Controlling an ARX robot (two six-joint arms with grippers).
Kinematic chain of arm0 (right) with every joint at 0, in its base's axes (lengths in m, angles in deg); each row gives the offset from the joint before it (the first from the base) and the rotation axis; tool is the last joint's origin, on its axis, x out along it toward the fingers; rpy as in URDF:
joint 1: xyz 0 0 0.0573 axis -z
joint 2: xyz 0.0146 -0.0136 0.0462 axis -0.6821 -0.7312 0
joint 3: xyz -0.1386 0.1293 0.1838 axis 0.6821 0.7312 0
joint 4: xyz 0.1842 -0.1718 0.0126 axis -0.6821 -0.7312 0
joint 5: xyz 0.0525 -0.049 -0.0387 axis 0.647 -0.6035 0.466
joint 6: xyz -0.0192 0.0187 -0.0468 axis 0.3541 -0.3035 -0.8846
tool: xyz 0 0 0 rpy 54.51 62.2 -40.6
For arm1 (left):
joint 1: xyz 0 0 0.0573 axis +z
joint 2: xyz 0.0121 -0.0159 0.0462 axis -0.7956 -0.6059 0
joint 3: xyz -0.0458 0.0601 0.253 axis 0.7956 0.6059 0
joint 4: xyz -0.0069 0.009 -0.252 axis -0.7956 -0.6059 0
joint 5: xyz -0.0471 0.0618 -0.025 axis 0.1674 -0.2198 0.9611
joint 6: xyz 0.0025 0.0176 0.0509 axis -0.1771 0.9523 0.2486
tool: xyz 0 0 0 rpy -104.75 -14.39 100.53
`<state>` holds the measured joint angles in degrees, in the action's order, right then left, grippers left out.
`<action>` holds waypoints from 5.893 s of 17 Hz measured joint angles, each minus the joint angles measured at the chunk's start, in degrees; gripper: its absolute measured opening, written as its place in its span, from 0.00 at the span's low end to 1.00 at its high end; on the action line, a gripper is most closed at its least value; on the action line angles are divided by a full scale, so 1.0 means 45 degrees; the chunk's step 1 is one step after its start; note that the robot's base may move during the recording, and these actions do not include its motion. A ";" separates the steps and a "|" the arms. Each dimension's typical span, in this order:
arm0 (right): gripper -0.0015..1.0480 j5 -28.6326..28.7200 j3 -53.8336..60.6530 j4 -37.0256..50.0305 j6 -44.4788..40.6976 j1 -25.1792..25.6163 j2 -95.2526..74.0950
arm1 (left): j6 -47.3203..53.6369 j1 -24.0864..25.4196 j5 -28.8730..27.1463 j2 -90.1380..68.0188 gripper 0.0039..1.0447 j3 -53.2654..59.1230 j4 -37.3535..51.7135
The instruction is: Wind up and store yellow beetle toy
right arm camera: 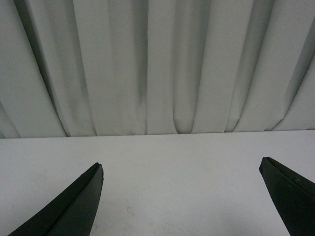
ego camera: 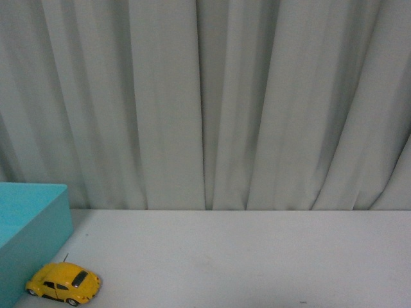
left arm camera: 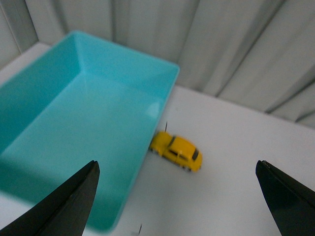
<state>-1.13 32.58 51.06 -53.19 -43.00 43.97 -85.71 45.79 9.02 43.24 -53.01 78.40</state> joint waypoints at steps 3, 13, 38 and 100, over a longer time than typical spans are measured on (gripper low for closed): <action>0.94 -0.0015 0.0000 0.0005 0.0000 0.0000 0.0000 | 0.1039 0.0617 0.1205 -0.4498 0.94 -0.0986 0.3458; 0.94 0.0000 0.0000 0.0000 0.0000 0.0000 0.0000 | 1.7214 0.0214 0.6164 -1.3814 0.94 -0.8728 -0.0238; 0.94 -0.0005 0.0000 0.0000 0.0000 0.0000 0.0000 | 2.1876 0.0335 0.2025 -2.0016 0.65 -1.1205 -0.2142; 0.94 0.0000 0.0000 0.0000 0.0000 0.0000 0.0000 | 0.7825 0.6416 0.8408 -0.7640 0.70 -0.5022 0.6071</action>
<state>-1.13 32.58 51.06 -53.19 -43.00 43.97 -50.50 74.66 46.85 8.86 -75.61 105.72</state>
